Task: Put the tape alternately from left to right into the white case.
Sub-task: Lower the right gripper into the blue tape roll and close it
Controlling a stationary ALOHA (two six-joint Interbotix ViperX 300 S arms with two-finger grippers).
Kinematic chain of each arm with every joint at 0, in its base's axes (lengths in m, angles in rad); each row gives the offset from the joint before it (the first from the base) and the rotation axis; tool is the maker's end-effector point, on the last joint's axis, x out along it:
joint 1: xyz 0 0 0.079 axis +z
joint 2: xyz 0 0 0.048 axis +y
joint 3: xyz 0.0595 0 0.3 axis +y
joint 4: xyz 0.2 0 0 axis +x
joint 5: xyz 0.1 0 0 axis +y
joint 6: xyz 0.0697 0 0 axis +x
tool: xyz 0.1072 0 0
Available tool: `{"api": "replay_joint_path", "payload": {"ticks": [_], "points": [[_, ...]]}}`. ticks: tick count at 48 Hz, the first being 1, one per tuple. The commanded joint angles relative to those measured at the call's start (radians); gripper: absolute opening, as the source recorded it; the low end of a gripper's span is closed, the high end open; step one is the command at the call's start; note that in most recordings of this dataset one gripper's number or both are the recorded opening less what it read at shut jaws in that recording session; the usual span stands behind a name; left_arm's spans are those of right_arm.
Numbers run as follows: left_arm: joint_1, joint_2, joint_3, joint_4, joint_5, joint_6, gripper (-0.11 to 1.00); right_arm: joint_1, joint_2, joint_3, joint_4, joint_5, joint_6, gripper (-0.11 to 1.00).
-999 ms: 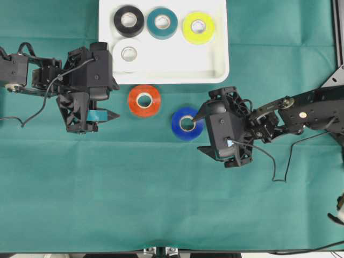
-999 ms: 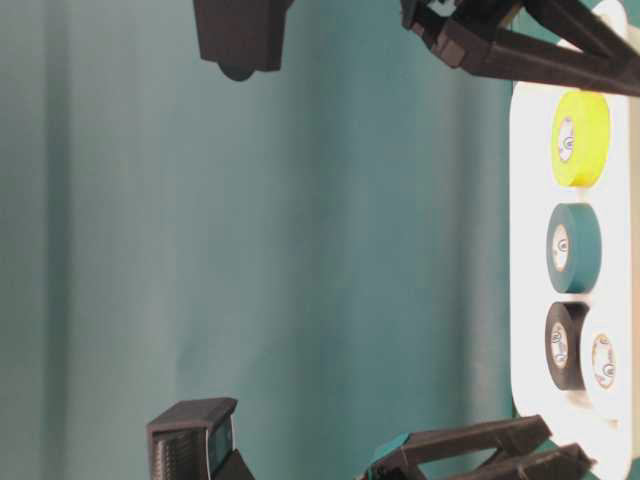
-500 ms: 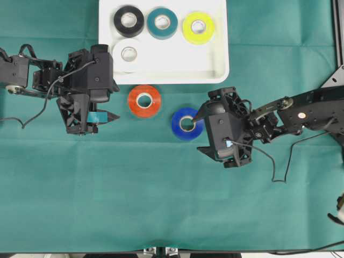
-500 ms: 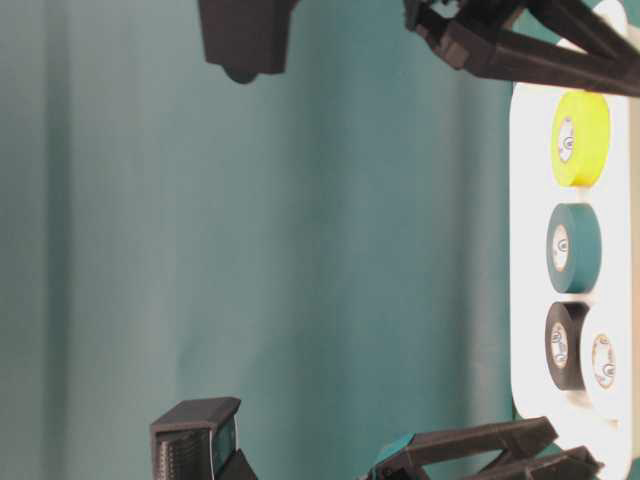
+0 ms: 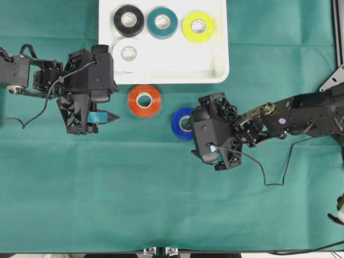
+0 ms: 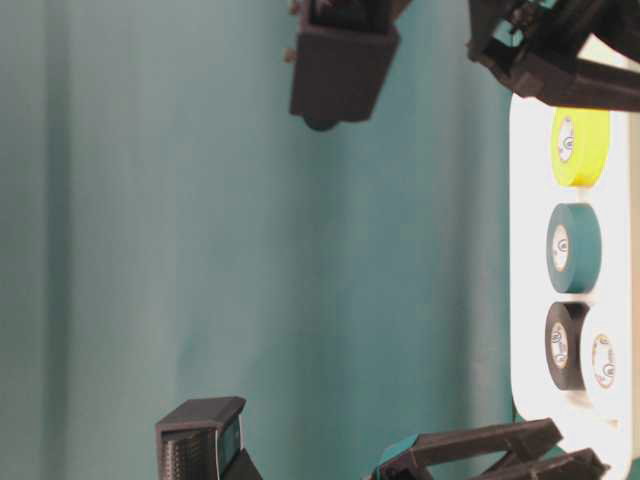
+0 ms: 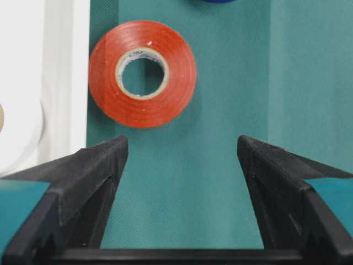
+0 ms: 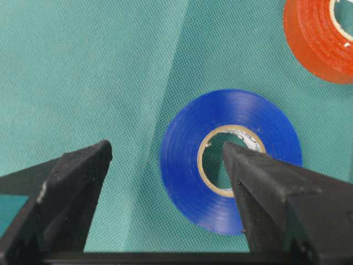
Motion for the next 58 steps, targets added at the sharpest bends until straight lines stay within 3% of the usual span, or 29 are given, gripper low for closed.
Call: {"api": "replay_joint_path", "payload": {"ticks": [1,32,36,42,45,58], "points": [[-0.003,-0.011,-0.006,-0.002,-0.008,0.000,0.90,-0.009,0.008,-0.025,-0.002,0.003,0.002,0.88],[-0.003,-0.011,-0.005,0.000,-0.008,0.000,0.90,-0.020,0.060,-0.058,-0.002,0.025,0.000,0.85],[-0.003,-0.011,-0.005,-0.002,-0.008,0.000,0.90,-0.020,0.058,-0.066,0.000,0.025,0.000,0.76],[-0.003,-0.011,-0.005,-0.002,-0.008,0.000,0.90,-0.020,0.054,-0.072,-0.002,0.025,-0.002,0.40],[-0.003,-0.011,-0.005,-0.002,-0.008,0.000,0.90,-0.020,0.049,-0.072,0.000,0.025,-0.002,0.28],[-0.003,-0.009,-0.005,-0.002,-0.008,0.000,0.90,-0.018,0.025,-0.072,0.000,0.025,-0.002,0.27]]}}
